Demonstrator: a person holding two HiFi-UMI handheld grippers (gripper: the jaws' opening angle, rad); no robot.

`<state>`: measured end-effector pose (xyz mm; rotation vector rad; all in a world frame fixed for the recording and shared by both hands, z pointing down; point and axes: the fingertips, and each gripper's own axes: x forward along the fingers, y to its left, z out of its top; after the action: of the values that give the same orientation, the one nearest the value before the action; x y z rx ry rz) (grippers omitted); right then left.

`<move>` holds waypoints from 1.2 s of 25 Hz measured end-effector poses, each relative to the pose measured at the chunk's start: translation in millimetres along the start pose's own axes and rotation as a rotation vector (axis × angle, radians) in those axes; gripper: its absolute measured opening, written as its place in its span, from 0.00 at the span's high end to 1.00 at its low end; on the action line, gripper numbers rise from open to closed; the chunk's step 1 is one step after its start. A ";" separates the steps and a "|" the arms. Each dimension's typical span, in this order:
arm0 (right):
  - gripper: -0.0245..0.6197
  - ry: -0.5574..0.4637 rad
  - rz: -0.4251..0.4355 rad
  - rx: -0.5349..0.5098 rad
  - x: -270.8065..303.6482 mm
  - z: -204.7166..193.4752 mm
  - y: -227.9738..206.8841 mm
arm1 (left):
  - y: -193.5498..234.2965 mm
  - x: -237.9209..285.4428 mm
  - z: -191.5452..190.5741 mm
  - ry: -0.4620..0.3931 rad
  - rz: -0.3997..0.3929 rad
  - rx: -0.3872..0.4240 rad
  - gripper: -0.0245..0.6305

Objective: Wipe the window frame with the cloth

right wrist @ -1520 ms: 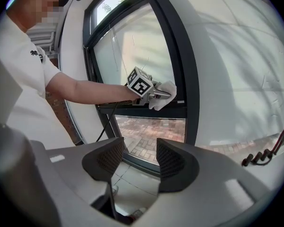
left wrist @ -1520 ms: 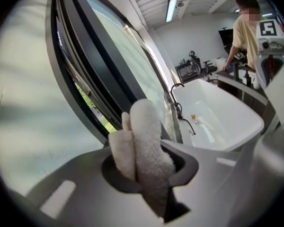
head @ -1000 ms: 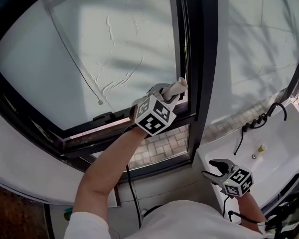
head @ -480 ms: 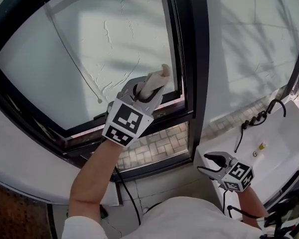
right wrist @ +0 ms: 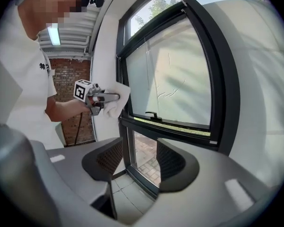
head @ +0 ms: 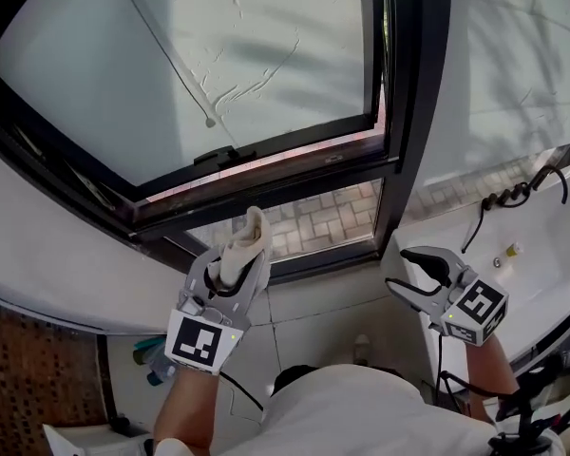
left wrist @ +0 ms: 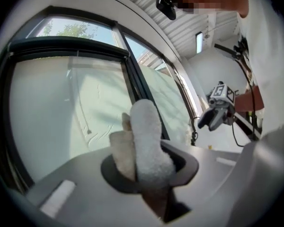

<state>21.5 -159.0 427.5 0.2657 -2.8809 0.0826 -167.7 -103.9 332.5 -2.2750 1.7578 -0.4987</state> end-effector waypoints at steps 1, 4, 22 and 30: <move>0.62 -0.008 -0.006 -0.003 3.8 3.5 7.4 | -1.6 -16.5 -11.5 0.013 0.007 -0.020 0.81; 0.62 -0.024 -0.032 -0.001 12.1 11.2 34.6 | -0.6 -60.8 -35.1 0.033 0.023 -0.067 0.81; 0.62 0.004 -0.165 -0.025 31.6 15.6 207.0 | -6.5 -219.0 -91.5 -0.021 -0.091 -0.097 0.81; 0.62 0.006 -0.195 -0.029 31.0 18.5 237.6 | -6.2 -247.3 -96.1 -0.033 -0.115 -0.089 0.81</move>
<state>-56.9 67.4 409.4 0.5375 -2.8303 0.0061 -256.1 139.5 391.0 -2.4412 1.6722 -0.4091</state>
